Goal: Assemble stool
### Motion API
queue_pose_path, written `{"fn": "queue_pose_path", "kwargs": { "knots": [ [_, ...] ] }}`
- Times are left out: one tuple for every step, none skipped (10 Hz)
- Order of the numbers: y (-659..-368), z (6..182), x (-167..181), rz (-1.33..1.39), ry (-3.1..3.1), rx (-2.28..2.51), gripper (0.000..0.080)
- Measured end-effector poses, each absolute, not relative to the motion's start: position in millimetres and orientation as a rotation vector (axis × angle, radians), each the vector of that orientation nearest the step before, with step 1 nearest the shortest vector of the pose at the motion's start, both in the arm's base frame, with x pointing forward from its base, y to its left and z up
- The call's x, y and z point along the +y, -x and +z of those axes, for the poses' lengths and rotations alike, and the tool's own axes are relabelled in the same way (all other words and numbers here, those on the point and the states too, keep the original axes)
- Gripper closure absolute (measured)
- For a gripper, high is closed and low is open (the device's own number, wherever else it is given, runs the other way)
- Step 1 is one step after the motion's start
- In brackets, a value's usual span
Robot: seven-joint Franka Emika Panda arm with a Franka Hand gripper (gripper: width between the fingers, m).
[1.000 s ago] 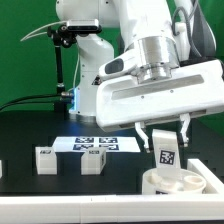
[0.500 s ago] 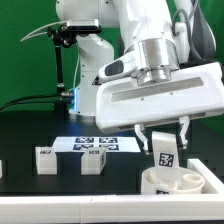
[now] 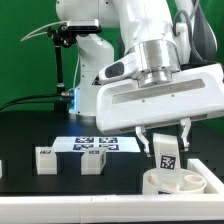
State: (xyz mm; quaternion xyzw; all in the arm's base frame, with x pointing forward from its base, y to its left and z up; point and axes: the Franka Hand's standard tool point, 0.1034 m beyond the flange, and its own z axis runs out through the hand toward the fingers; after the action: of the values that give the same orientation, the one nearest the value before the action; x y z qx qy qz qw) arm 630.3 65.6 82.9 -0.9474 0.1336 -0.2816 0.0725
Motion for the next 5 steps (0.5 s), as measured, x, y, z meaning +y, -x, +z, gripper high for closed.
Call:
{"fn": "queue_pose_path", "kwargs": {
  "knots": [
    [-629.6,81.3,65.2,-0.843,2.849,0.4,0.0418],
    [-629.5,80.9,65.3,-0.843,2.849,0.399,0.0271],
    [-629.5,80.9,65.3,-0.843,2.85,0.398,0.0271],
    [-629.4,80.8,65.3,-0.842,2.85,0.398,0.0177],
    [-629.4,80.7,65.3,-0.842,2.85,0.397,0.0177]
  ]
}}
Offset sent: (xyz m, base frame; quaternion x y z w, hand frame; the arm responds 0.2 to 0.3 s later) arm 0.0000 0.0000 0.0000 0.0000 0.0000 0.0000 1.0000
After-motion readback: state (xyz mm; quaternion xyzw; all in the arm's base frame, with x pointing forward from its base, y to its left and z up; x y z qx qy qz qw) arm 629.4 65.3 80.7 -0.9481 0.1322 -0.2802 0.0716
